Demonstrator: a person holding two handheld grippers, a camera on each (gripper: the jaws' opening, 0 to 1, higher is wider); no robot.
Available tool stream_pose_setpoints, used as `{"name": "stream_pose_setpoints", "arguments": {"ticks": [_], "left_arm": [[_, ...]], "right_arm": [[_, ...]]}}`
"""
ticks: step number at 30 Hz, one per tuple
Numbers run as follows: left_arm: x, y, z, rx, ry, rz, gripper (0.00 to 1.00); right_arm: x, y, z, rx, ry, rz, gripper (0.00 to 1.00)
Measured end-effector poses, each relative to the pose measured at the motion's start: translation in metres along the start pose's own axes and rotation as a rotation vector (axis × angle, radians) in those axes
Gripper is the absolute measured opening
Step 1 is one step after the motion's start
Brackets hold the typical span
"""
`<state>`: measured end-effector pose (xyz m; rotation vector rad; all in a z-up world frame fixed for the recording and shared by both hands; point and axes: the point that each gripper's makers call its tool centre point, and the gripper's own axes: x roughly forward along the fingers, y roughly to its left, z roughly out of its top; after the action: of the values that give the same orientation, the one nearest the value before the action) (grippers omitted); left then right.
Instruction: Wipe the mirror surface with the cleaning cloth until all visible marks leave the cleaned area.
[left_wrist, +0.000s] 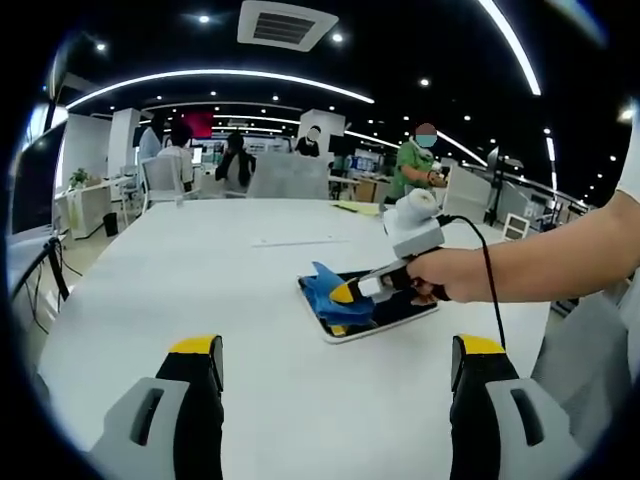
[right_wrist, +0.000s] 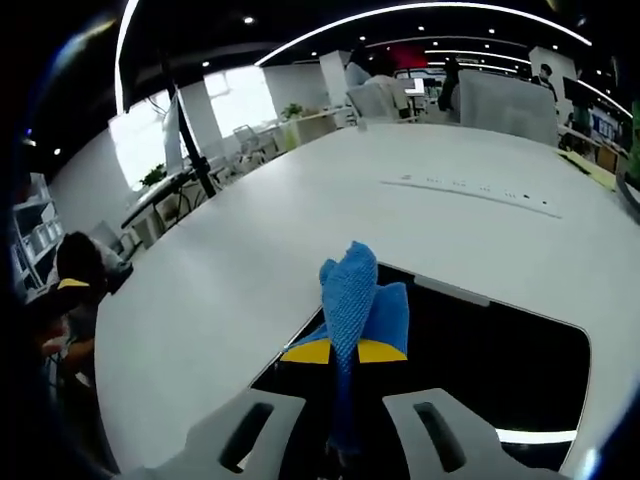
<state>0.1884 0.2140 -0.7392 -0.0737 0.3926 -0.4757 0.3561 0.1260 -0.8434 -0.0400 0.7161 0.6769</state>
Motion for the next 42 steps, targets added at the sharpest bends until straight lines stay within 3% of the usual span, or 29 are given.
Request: {"name": "stream_pose_setpoints", "arguments": {"ticks": [15,23,42], "left_arm": [[0.0003,0.0007,-0.0011,0.000,0.004,0.001,0.95],[0.0013,-0.0031,-0.0015,0.001,0.010,-0.006,0.95],[-0.0017,-0.0017,-0.0003,0.005,0.004,0.003,0.95]], "right_arm": [[0.0028,0.0010,0.0004,-0.029,0.008,0.004,0.02],[0.0037,0.0014,-0.0005,-0.086,0.010,-0.005,0.02],[0.0014,0.0037,-0.0008,-0.086,0.000,0.002,0.02]]}}
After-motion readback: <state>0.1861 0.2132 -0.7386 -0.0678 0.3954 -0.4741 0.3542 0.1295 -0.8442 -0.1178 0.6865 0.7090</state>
